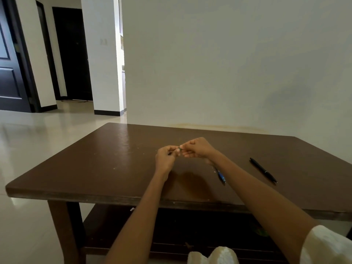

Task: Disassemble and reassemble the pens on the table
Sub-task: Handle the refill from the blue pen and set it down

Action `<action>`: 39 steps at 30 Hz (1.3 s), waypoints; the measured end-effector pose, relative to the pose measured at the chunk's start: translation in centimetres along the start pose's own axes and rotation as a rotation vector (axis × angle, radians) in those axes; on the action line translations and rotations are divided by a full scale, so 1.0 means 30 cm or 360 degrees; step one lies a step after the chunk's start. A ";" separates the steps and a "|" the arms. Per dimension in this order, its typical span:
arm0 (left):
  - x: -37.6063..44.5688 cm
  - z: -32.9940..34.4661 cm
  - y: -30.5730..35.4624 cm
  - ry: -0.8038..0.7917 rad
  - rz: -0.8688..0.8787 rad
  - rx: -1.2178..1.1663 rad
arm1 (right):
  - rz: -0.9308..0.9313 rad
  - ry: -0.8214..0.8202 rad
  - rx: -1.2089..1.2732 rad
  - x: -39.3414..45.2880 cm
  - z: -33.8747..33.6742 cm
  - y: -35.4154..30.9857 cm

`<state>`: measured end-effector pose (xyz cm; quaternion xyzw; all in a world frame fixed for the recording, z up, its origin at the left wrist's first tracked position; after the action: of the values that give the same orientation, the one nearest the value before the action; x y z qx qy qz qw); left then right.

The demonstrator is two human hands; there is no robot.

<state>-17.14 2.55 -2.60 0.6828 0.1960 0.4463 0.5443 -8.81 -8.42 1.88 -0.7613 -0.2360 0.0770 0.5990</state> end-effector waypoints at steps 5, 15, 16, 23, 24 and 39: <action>0.005 -0.002 -0.008 0.0064 -0.0022 0.0019 | 0.0088 0.0060 0.0295 0.018 0.005 0.014; 0.017 -0.014 -0.007 0.0280 -0.0165 -0.0181 | -0.0186 -0.0098 -0.0989 0.063 0.019 0.028; 0.017 -0.014 -0.006 0.0283 -0.0175 -0.0204 | -0.0242 -0.0113 -0.1046 0.066 0.038 0.023; 0.022 -0.018 -0.004 0.0279 -0.0234 -0.0345 | -0.0489 -0.0154 -0.1392 0.067 0.100 0.010; 0.020 -0.019 -0.003 0.0270 -0.0242 -0.0356 | -0.0494 -0.0141 -0.1373 0.063 0.092 0.010; -0.104 0.044 0.153 -0.0080 -0.0706 -0.1284 | -0.0313 -0.0279 -0.0302 -0.114 -0.065 -0.095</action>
<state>-18.70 -2.07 0.35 0.3686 0.1347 0.3429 0.8535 -11.78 -11.19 4.56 -0.7781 -0.3669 0.0613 0.5061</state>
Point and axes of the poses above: each hand's wrist, its own x-axis towards the middle knuckle, its own z-axis out of the palm, y = z × x, the point moved 2 cm from there along x, towards the middle knuckle, and after that the axes turned 15 degrees about y, right-handed, at the moved point
